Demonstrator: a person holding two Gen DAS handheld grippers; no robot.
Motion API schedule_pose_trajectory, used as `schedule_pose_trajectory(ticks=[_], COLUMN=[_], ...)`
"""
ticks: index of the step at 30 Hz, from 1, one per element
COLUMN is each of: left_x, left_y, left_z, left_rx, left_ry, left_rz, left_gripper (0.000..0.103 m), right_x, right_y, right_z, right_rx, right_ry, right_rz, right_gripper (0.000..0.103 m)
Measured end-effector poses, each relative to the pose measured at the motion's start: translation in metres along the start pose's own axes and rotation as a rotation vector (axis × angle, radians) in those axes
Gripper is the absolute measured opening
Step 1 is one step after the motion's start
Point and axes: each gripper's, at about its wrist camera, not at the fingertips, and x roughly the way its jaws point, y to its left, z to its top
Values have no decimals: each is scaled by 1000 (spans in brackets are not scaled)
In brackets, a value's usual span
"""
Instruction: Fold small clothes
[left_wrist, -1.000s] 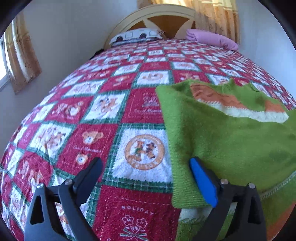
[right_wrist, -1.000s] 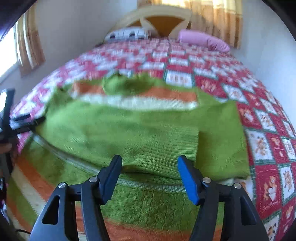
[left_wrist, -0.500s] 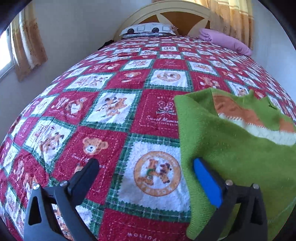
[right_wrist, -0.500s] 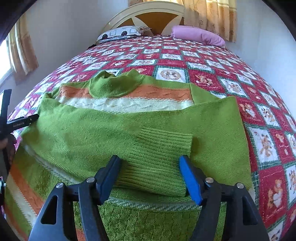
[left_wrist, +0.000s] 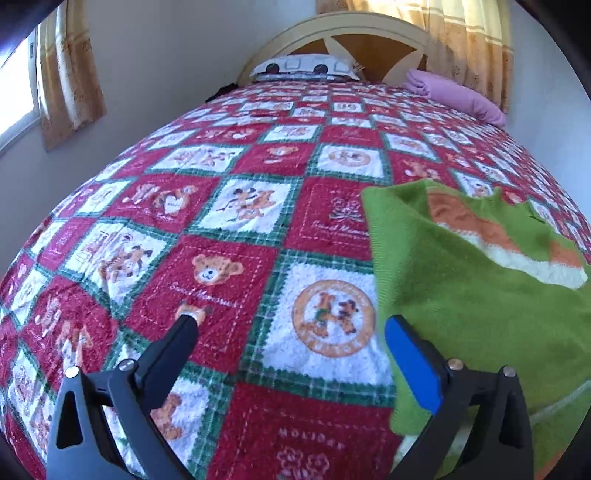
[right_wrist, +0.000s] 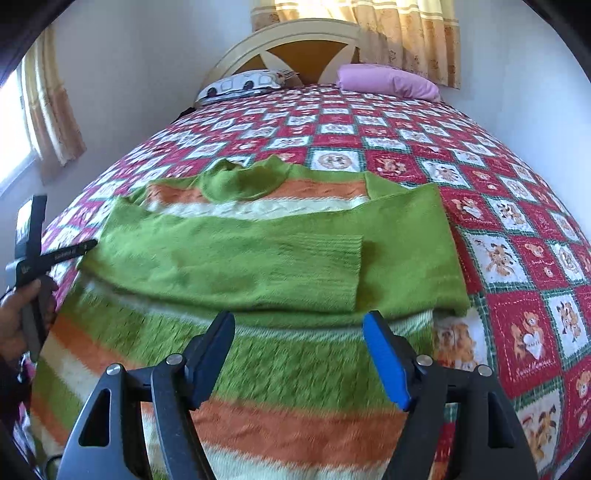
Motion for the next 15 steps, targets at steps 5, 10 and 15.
schedule_pose_trajectory(ticks=[5, 10, 15], left_x=[-19, -38, -54], left_y=[-1, -11, -17], left_z=[-7, -16, -24], left_rx=[-3, 42, 64], left_ry=[-25, -46, -54], left_rz=[-30, -69, -97], left_gripper=[103, 103, 103], right_x=[11, 14, 12], right_y=[-5, -7, -5], right_z=[-9, -15, -18], right_rx=[6, 2, 0], right_ry=[33, 44, 43], right_rz=[-22, -35, -43], right_gripper=[73, 73, 73])
